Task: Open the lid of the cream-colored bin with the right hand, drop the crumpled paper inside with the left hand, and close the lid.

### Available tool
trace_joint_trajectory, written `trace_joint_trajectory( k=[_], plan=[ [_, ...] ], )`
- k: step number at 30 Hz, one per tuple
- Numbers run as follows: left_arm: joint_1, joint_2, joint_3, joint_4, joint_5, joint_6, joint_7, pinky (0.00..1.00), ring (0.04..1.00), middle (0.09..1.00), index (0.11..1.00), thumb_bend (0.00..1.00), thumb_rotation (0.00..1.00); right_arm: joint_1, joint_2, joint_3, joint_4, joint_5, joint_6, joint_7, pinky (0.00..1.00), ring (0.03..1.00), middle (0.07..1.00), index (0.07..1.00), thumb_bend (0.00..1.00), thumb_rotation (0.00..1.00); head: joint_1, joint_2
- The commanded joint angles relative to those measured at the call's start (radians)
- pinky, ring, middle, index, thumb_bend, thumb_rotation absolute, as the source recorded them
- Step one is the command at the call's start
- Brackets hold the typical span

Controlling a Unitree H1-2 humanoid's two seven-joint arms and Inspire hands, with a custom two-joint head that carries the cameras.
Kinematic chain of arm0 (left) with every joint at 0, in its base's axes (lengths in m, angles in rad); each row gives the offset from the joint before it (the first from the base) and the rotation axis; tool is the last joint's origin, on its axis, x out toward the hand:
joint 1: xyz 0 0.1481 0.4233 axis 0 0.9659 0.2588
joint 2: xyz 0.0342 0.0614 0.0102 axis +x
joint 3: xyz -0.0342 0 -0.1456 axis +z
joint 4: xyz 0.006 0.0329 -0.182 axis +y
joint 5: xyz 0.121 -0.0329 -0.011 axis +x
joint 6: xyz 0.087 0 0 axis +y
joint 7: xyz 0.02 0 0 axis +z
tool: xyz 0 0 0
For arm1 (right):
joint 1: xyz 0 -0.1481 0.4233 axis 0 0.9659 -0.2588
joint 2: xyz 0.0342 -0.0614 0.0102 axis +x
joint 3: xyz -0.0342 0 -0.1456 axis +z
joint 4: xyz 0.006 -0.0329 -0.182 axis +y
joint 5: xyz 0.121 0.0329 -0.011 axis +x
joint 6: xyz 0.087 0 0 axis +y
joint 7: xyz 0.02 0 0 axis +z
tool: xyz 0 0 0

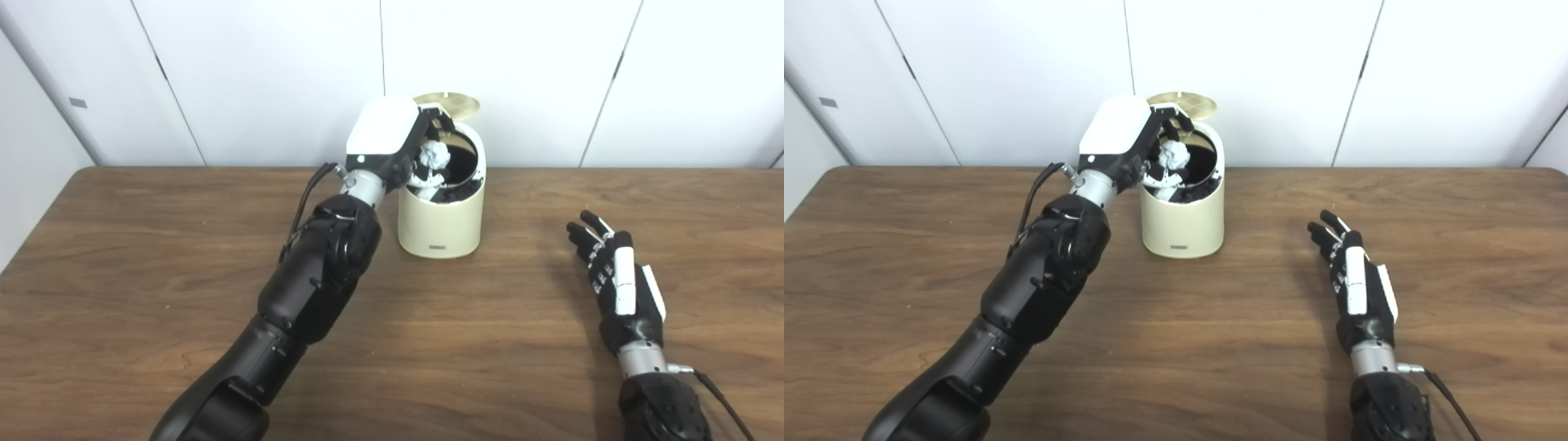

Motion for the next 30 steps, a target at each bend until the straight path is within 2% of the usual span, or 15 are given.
trace_joint_trajectory(
  k=[1,13,20,21,22,23,26,30],
  plan=[
    [-0.035,0.002,0.001,-0.014,0.002,-0.004,0.004,0.60,0.716,0.735,0.678,0.93,0.00,-0.014,-0.002,0.001,-0.010,-0.005,-0.018,0.002,0.94,0.871,0.800,0.852,0.60,1.00,0.000,0.001],
    [-0.025,0.002,0.003,-0.037,-0.003,0.007,-0.014,0.61,0.714,0.727,0.671,0.92,0.00,-0.010,-0.009,0.004,-0.017,-0.013,-0.018,0.004,0.94,0.862,0.782,0.848,0.61,1.00,0.002,0.004],
    [-0.017,0.007,0.008,-0.041,-0.002,0.001,0.003,0.49,0.567,0.598,0.592,0.84,0.00,-0.012,-0.011,0.001,-0.009,-0.008,-0.022,0.008,0.95,0.858,0.773,0.830,0.61,1.00,0.007,0.004],
    [-0.015,0.005,0.013,-0.043,-0.010,-0.003,0.007,0.46,0.499,0.549,0.542,0.67,0.00,-0.012,-0.011,0.001,-0.010,-0.010,-0.020,0.007,0.95,0.860,0.773,0.829,0.61,1.00,0.007,0.004],
    [-0.014,0.004,0.017,-0.045,-0.015,-0.006,0.010,0.39,0.478,0.531,0.521,0.56,0.00,-0.012,-0.012,0.002,-0.012,-0.012,-0.018,0.006,0.95,0.861,0.771,0.825,0.61,1.00,0.008,0.004],
    [-0.010,0.001,0.022,-0.052,-0.020,-0.003,0.011,0.37,0.470,0.525,0.514,0.52,0.00,-0.012,-0.011,0.001,-0.014,-0.011,-0.015,0.005,0.95,0.861,0.770,0.824,0.61,1.00,0.008,0.004],
    [0.000,-0.004,0.033,-0.078,-0.023,0.014,0.006,0.35,0.496,0.561,0.492,0.47,0.00,-0.012,-0.009,0.000,-0.017,-0.007,-0.010,0.005,0.95,0.859,0.767,0.816,0.61,1.00,0.008,0.004],
    [0.010,-0.007,0.044,-0.097,-0.022,0.009,0.015,0.32,0.475,0.569,0.480,0.47,0.00,-0.012,-0.012,0.002,-0.020,-0.011,-0.009,0.006,0.96,0.866,0.771,0.818,0.60,1.00,0.008,0.003]
  ],
)
